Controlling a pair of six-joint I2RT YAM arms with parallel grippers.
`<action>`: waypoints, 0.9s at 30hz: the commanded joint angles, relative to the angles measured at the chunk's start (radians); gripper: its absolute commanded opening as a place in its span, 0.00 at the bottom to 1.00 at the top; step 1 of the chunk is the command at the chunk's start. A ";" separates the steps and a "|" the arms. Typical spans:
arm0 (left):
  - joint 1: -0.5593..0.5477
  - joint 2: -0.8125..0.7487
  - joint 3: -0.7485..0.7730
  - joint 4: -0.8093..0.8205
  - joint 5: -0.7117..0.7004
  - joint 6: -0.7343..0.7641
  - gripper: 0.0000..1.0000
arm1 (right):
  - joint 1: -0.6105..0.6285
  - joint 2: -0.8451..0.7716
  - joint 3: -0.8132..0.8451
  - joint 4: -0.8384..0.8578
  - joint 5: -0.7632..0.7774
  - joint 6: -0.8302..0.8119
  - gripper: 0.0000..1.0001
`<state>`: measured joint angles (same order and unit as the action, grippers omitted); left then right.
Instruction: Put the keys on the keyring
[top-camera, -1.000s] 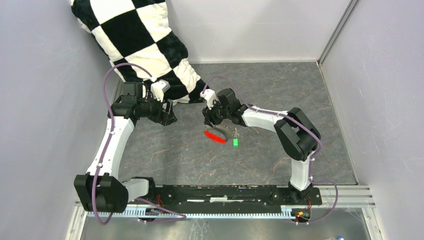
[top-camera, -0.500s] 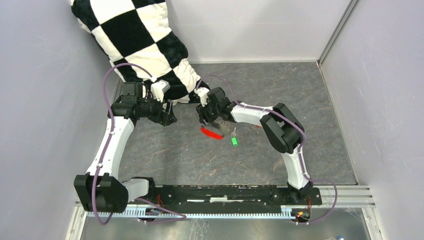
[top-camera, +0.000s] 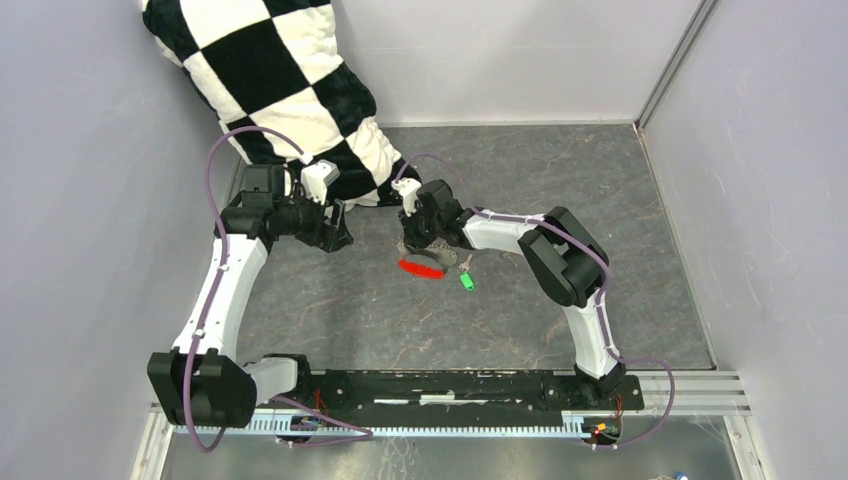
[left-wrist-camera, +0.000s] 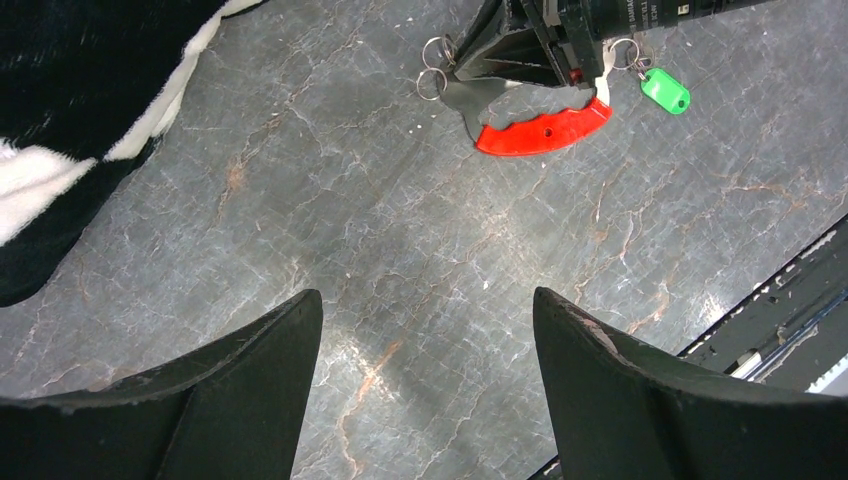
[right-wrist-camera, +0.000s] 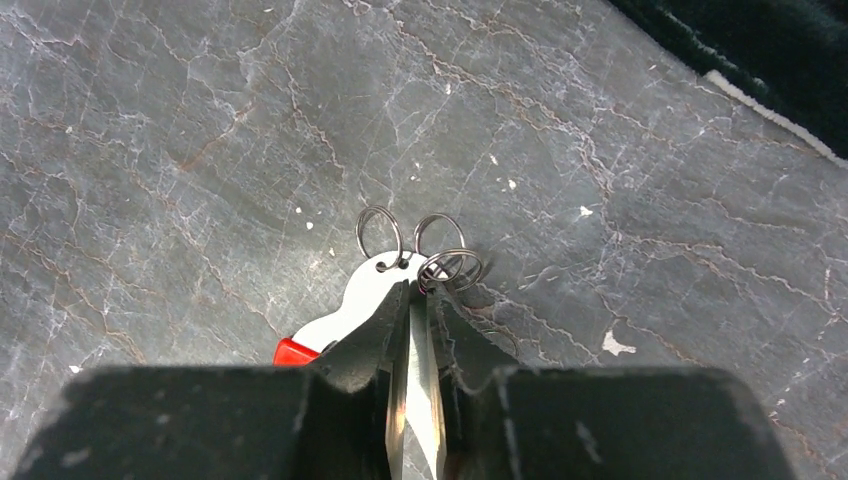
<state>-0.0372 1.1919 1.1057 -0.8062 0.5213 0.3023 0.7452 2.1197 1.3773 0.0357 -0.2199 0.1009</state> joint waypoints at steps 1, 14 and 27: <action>-0.003 -0.033 0.009 0.004 -0.020 0.047 0.83 | 0.022 -0.052 -0.011 0.055 0.001 0.012 0.15; -0.004 -0.030 0.003 0.005 -0.018 0.055 0.83 | 0.037 -0.102 -0.039 0.079 0.075 -0.009 0.45; -0.003 -0.005 0.072 -0.006 -0.015 0.023 0.89 | 0.024 -0.120 0.024 -0.093 -0.267 -0.557 0.54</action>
<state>-0.0372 1.1851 1.1145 -0.8097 0.4995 0.3161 0.7830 1.9388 1.3075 0.0612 -0.3157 -0.2222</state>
